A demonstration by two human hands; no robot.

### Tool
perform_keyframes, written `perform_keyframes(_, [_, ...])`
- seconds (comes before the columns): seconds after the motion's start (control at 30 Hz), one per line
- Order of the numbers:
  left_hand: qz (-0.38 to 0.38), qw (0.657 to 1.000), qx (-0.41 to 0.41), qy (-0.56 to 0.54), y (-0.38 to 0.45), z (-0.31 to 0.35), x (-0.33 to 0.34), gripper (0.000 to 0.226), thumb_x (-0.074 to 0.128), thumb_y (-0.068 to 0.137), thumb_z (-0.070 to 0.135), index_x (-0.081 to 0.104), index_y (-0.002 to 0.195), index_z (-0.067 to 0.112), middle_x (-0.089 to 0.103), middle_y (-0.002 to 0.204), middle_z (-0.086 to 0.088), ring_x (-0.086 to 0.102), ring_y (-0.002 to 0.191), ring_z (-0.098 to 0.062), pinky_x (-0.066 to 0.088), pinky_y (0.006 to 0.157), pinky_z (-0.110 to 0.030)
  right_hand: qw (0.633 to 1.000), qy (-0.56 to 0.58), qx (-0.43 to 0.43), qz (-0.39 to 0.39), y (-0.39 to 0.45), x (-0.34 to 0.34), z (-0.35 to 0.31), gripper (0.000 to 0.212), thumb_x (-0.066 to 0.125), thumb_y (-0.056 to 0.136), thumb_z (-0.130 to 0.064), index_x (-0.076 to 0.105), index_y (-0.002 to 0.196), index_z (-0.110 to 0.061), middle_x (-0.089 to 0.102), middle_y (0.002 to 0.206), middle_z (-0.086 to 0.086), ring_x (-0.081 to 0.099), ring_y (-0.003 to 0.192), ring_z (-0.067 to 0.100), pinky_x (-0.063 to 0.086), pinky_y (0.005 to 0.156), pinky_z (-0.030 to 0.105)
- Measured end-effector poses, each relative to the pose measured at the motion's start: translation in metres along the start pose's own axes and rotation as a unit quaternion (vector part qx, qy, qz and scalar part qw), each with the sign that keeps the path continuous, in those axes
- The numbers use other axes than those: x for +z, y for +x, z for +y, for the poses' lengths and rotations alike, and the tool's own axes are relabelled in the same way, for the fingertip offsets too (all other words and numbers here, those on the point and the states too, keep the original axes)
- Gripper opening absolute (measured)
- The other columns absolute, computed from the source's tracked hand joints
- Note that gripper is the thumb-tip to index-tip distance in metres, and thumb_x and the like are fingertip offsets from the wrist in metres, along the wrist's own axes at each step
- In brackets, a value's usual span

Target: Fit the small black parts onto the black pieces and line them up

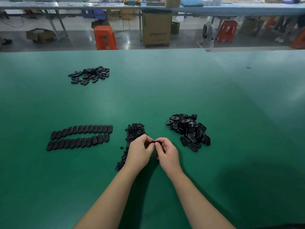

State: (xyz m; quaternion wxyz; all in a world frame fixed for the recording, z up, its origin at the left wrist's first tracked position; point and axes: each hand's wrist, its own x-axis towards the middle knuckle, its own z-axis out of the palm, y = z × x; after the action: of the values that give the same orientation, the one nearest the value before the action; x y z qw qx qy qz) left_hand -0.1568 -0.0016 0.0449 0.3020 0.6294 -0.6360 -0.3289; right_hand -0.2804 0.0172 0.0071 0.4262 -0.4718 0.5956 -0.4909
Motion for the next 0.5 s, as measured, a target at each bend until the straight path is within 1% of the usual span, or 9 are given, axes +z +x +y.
perform_keyframes(0.07, [-0.003,1.0,0.018,0.011,-0.0001,-0.0013,-0.001,0.006,0.065,0.09,0.017,0.067,0.087,0.022,0.067,0.077,0.011,0.059,0.07,-0.001,0.043,0.061,-0.016,1.0,-0.001,0.001,0.003,0.0004,0.0013,0.0003,0.012,0.06,0.1,-0.013,0.066,0.097,-0.022,0.07,0.081,-0.005,0.06,0.07,0.007,0.056,0.073,0.043])
perform_keyframes(0.1, [-0.003,0.999,0.027,0.019,0.0001,-0.0021,-0.0013,0.006,0.065,0.091,0.016,0.067,0.089,0.022,0.067,0.078,0.011,0.059,0.071,-0.001,0.045,0.063,-0.017,1.0,-0.004,-0.001,0.005,0.0003,0.0018,0.0006,0.012,0.06,0.1,-0.013,0.066,0.097,-0.023,0.07,0.081,-0.006,0.06,0.07,0.005,0.056,0.072,0.041])
perform_keyframes(0.2, [-0.008,0.997,0.056,0.046,0.0004,-0.0038,-0.0015,0.007,0.064,0.091,0.015,0.066,0.092,0.022,0.064,0.079,0.011,0.056,0.071,0.001,0.042,0.063,-0.013,1.0,-0.015,-0.012,0.016,0.0004,0.0023,0.001,0.018,0.061,0.099,-0.014,0.064,0.093,-0.03,0.071,0.083,-0.008,0.064,0.074,0.003,0.053,0.072,0.026])
perform_keyframes(0.23, [-0.007,0.996,0.068,0.056,0.0003,-0.0046,-0.0014,0.008,0.064,0.091,0.014,0.065,0.093,0.022,0.063,0.08,0.011,0.054,0.07,0.001,0.04,0.062,-0.013,1.0,-0.017,-0.013,0.017,0.0007,0.0023,0.0014,0.019,0.061,0.099,-0.014,0.064,0.092,-0.031,0.071,0.083,-0.009,0.064,0.075,0.003,0.052,0.072,0.023])
perform_keyframes(0.3, [-0.005,0.991,0.102,0.081,-0.0009,-0.0068,-0.0015,0.013,0.063,0.091,0.012,0.065,0.101,0.021,0.061,0.085,0.013,0.052,0.072,0.0,0.038,0.066,-0.015,1.0,-0.018,-0.009,0.013,0.0014,0.0025,0.0021,0.016,0.06,0.1,-0.015,0.064,0.094,-0.03,0.07,0.081,-0.009,0.06,0.069,0.002,0.048,0.068,0.024])
perform_keyframes(0.4, [0.002,0.979,0.15,0.135,-0.0026,-0.0093,-0.0042,0.023,0.059,0.093,0.014,0.065,0.113,0.024,0.061,0.096,0.011,0.056,0.081,-0.008,0.048,0.075,-0.028,1.0,-0.004,-0.007,0.006,0.0014,0.002,0.0017,0.014,0.058,0.101,-0.017,0.065,0.097,-0.029,0.068,0.077,-0.006,0.056,0.062,0.004,0.047,0.062,0.028])
perform_keyframes(0.43, [0.009,0.975,0.162,0.154,-0.0031,-0.0095,-0.0056,0.024,0.058,0.094,0.016,0.066,0.114,0.025,0.062,0.099,0.01,0.059,0.085,-0.012,0.05,0.075,-0.031,1.0,0.003,-0.007,0.006,0.0009,0.002,0.0008,0.015,0.058,0.101,-0.018,0.065,0.097,-0.03,0.069,0.078,-0.004,0.057,0.06,0.006,0.049,0.058,0.028])
perform_keyframes(0.5, [0.031,0.966,0.175,0.187,-0.0041,-0.0098,-0.0094,0.022,0.059,0.094,0.02,0.067,0.114,0.025,0.064,0.102,0.009,0.063,0.088,-0.016,0.051,0.071,-0.033,1.0,0.02,-0.008,0.012,-0.0005,0.0021,-0.0014,0.016,0.057,0.102,-0.019,0.064,0.1,-0.034,0.069,0.079,0.0,0.058,0.057,0.009,0.052,0.054,0.028])
